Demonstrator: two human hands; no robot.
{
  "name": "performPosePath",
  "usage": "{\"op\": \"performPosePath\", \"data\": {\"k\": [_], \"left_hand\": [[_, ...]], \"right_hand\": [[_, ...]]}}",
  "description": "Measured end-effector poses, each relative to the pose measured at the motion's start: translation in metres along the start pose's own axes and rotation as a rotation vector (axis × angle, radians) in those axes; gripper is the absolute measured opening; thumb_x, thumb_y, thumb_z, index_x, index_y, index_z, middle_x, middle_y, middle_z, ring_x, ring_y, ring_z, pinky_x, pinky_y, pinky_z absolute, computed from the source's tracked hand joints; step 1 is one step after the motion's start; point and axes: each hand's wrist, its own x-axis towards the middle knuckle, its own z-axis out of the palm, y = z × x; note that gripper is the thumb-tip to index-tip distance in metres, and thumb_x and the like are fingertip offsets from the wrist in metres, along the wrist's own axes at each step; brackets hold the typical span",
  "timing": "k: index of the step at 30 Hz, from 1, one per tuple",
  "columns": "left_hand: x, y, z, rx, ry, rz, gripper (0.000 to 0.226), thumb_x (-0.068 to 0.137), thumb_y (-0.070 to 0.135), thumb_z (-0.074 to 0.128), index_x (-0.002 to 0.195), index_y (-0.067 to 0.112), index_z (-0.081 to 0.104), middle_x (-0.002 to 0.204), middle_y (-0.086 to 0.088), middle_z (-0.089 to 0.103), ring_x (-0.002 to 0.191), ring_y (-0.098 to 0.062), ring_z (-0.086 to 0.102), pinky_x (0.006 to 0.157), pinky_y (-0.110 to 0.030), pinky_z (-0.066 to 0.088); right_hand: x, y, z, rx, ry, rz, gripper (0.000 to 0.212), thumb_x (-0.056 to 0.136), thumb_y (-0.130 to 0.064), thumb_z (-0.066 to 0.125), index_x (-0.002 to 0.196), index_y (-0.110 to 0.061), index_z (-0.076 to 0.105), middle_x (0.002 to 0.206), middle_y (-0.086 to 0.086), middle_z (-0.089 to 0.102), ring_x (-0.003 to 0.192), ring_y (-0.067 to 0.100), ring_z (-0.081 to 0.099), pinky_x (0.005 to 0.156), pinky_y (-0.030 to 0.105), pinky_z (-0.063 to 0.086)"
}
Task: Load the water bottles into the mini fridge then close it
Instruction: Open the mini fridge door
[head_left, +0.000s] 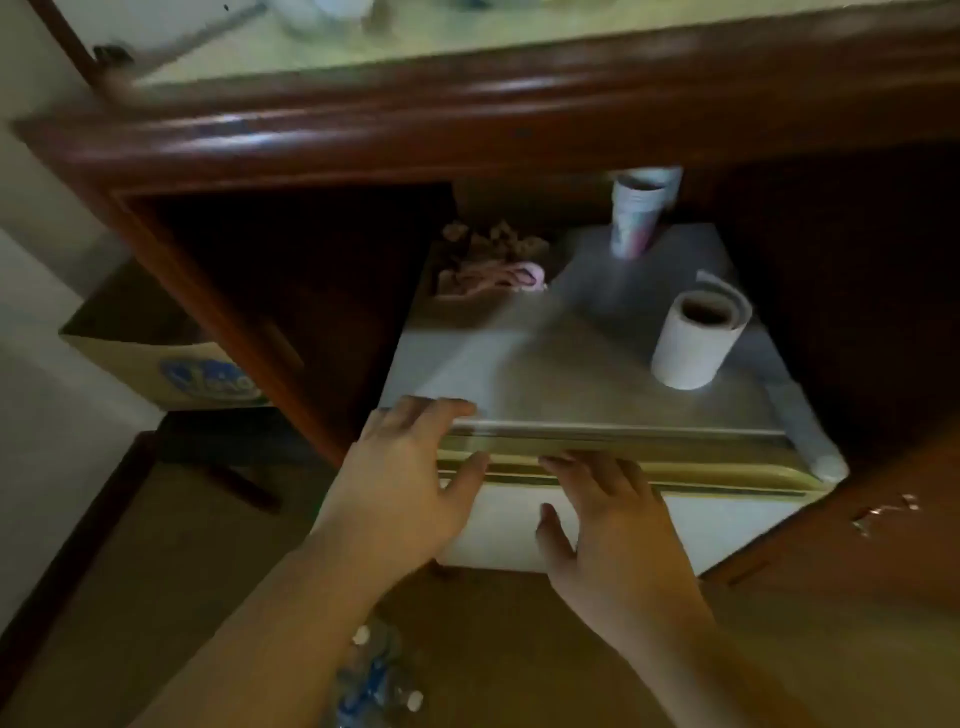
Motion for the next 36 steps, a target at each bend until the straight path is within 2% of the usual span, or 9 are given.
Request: {"op": "performPosePath", "data": {"k": [5,8,11,19,26,30,33,34,36], "left_hand": [[0.050,-0.033,0.044,0.116,-0.224,-0.046,0.051,0.099,0.063,0.043,0.148,0.056,0.031,0.163,0.011,0.025,0.150,-0.020,0.024,0.116,-0.048,0.037],[0.063,-0.048,0.060,0.113,-0.203,-0.032,0.059,0.097,0.071,0.035,0.153,0.055,0.028,0.169,0.008,0.015,0.156,-0.023,0.013,0.121,-0.052,0.028],[0.069,-0.053,0.067,0.117,-0.165,-0.009,0.061,0.096,0.074,0.031,0.154,0.057,0.024,0.171,0.006,0.012,0.157,-0.024,0.008,0.122,-0.054,0.025],[0.076,-0.054,0.066,0.072,-0.171,-0.047,0.056,0.095,0.073,0.040,0.149,0.063,0.031,0.169,0.010,0.016,0.154,-0.025,0.016,0.116,-0.051,0.037],[0.081,-0.052,0.073,0.045,-0.114,-0.079,0.058,0.090,0.071,0.052,0.145,0.055,0.047,0.167,0.002,0.028,0.151,-0.029,0.027,0.118,-0.048,0.035],[0.080,-0.048,0.071,0.094,-0.121,-0.097,0.055,0.094,0.069,0.049,0.146,0.052,0.047,0.166,0.000,0.027,0.148,-0.031,0.031,0.118,-0.050,0.035],[0.081,-0.043,0.071,0.151,-0.157,-0.101,0.057,0.096,0.068,0.043,0.150,0.049,0.043,0.166,-0.004,0.025,0.149,-0.033,0.029,0.119,-0.052,0.032],[0.082,-0.041,0.073,0.174,-0.183,-0.108,0.061,0.096,0.069,0.041,0.153,0.047,0.039,0.167,-0.006,0.023,0.150,-0.034,0.027,0.119,-0.054,0.030],[0.081,-0.034,0.078,0.215,-0.223,-0.139,0.070,0.094,0.074,0.036,0.157,0.044,0.032,0.166,-0.010,0.022,0.151,-0.038,0.024,0.119,-0.059,0.029]], "right_hand": [[0.020,0.011,0.051,-0.053,0.127,0.022,0.035,0.085,-0.034,0.065,0.119,-0.026,0.066,0.117,0.000,0.054,0.109,0.023,0.055,0.092,0.040,0.049],[0.015,0.014,0.068,-0.082,0.248,0.022,0.029,0.083,-0.031,0.066,0.110,-0.020,0.070,0.107,0.003,0.055,0.100,0.027,0.054,0.086,0.042,0.044],[0.014,0.015,0.073,-0.147,0.245,0.017,0.033,0.084,-0.036,0.066,0.113,-0.021,0.069,0.109,0.003,0.055,0.102,0.025,0.053,0.088,0.040,0.040],[0.012,0.008,0.066,-0.082,0.204,0.043,0.036,0.085,-0.041,0.067,0.114,-0.021,0.069,0.109,-0.001,0.054,0.102,0.023,0.055,0.089,0.039,0.045],[-0.051,-0.001,0.051,0.069,0.246,0.081,0.019,0.079,-0.037,0.074,0.081,-0.019,0.069,0.093,0.004,0.052,0.085,0.025,0.052,0.077,0.040,0.049],[-0.084,0.014,0.026,0.111,0.317,0.032,0.017,0.083,-0.026,0.076,0.070,-0.016,0.071,0.088,0.002,0.060,0.078,0.020,0.059,0.072,0.026,0.049],[-0.090,0.024,-0.004,0.120,0.387,0.099,0.013,0.084,-0.024,0.077,0.084,-0.011,0.075,0.096,0.003,0.060,0.083,0.018,0.063,0.075,0.020,0.049],[-0.088,0.028,-0.015,0.098,0.381,0.149,0.018,0.086,-0.026,0.076,0.096,-0.011,0.075,0.103,0.004,0.058,0.091,0.020,0.063,0.080,0.022,0.050],[-0.081,0.033,-0.029,0.052,0.315,0.324,0.049,0.087,-0.036,0.075,0.130,-0.015,0.062,0.127,0.009,0.050,0.117,0.029,0.057,0.094,0.033,0.051]]}}
